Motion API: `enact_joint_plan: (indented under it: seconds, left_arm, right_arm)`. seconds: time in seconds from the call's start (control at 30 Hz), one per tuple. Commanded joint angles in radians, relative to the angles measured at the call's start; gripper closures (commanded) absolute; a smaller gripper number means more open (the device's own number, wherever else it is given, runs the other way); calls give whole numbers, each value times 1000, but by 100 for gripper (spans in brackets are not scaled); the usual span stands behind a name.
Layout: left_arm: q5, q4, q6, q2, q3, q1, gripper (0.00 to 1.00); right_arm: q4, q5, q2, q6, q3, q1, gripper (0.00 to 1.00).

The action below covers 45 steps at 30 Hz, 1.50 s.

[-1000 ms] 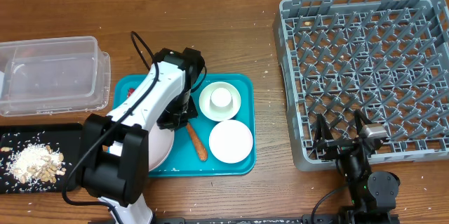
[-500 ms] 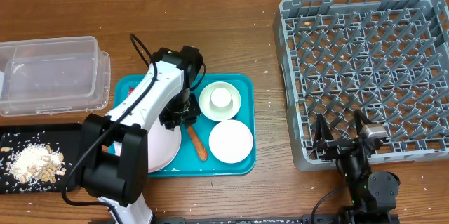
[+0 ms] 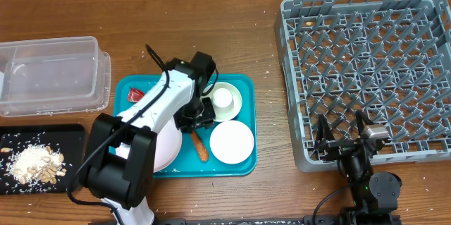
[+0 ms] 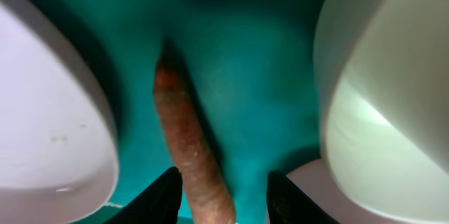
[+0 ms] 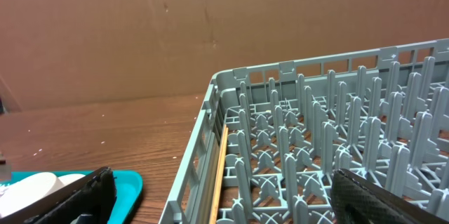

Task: Sort waste into correct bins and load items into the dishwasher
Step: 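Grasp the orange carrot with the left gripper, then carry the carrot left and drop it on the black tray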

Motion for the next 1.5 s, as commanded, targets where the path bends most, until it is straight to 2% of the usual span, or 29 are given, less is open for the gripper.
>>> enact_joint_plan:
  seconds: [0.0, 0.2, 0.43, 0.7, 0.83, 1.27, 1.4, 1.47]
  left_arm:
    - [73, 49, -39, 12, -68, -8, 60]
    - [53, 59, -47, 12, -101, -13, 66]
    - [28, 7, -46, 10, -42, -12, 75]
    - [-6, -118, -51, 8, 22, -13, 71]
    - [-6, -135, -75, 8, 8, -14, 64]
    - [-6, 103, -100, 8, -188, -36, 63]
    - [-6, 120, -103, 8, -203, -43, 73]
    - [-6, 118, -102, 8, -200, -44, 85]
  right_arm:
    - [5, 9, -9, -4, -10, -3, 0]
    - [5, 9, -9, -4, -10, -3, 0]
    - [5, 9, -9, -4, -10, -3, 0]
    - [5, 9, -9, -4, -10, -3, 0]
    - [5, 9, -9, -4, -10, -3, 0]
    - [5, 9, -9, -4, -10, -3, 0]
    - [5, 9, -9, -4, -10, -3, 0]
    - [5, 9, -9, -4, -10, -3, 0]
